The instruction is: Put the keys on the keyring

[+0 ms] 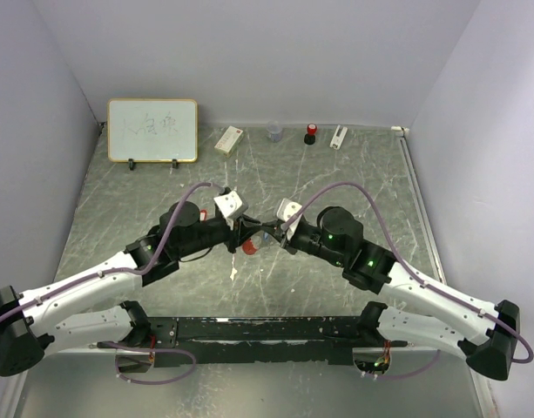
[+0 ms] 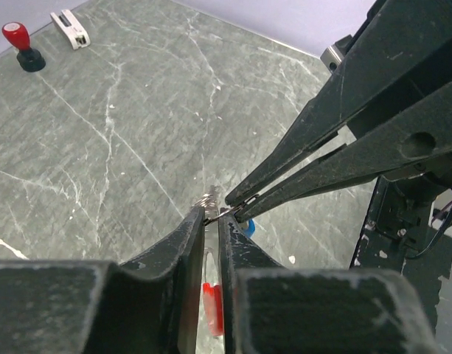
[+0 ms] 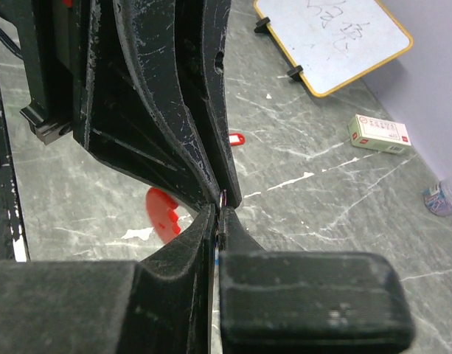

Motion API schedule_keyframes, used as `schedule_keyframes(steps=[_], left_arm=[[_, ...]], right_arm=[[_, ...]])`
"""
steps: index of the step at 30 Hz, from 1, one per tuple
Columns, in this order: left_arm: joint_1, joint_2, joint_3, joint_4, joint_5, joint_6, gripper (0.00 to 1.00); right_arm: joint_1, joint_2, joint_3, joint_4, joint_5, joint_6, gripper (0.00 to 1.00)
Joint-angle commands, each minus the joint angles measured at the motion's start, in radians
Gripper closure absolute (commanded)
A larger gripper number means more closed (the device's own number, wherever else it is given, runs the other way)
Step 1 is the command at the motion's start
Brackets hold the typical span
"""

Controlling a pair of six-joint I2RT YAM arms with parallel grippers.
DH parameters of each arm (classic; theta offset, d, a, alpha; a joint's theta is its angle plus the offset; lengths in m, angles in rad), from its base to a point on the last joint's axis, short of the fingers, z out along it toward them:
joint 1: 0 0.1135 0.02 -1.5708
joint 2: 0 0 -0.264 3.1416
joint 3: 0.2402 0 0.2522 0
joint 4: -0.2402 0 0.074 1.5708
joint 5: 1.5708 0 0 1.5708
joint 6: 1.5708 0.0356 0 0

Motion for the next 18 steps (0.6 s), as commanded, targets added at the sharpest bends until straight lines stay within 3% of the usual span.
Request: schedule_keyframes(steps=[1,4,9,18], left_arm=[[-0.012,0.015,0.061,-0.031,0.072,0.031,0.83],[-0.011,0.037,0.083,-0.062,0.106,0.045,0.93],[-0.012,0.058,0.078,-0.039,0.138,0.036,0.93],[-0.011,-0.025,-0.053,0.181,0.005,-0.08,0.93]], right_arm=[[0.008,0.003,0.034,-0.007,-0.023,0.011,1.0],[0.009,0.003,0.034,-0.011,-0.011,0.013,1.0],[0.007,0.006,0.034,-0.009,0.001,0.015,1.0],[0.008,-0.017,-0.018,0.035,0.032,0.039,0.97]])
